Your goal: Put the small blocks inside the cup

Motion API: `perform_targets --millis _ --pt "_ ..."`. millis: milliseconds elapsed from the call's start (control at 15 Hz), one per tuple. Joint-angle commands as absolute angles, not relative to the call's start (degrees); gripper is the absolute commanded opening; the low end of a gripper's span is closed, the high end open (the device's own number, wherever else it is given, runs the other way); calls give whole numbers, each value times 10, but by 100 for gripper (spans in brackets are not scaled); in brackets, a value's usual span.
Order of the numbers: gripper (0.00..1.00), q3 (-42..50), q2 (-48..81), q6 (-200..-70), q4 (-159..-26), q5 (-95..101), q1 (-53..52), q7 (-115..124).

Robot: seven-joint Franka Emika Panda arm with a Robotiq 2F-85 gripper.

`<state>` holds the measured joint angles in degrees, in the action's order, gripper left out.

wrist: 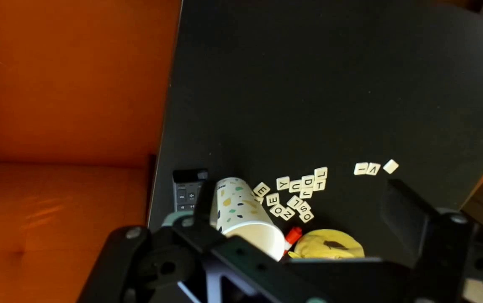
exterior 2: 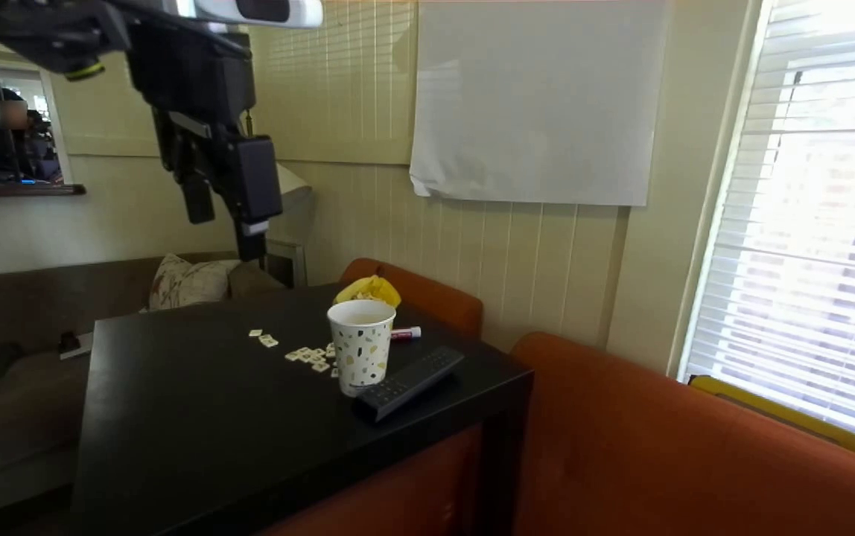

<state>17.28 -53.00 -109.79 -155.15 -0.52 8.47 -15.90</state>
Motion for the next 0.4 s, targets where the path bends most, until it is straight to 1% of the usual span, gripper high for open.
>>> perform_targets --millis 0,333 --pt "100 175 -543 -1086 -1550 -6 89 -164" --pt "100 175 -552 -1079 -1553 -6 90 -165"
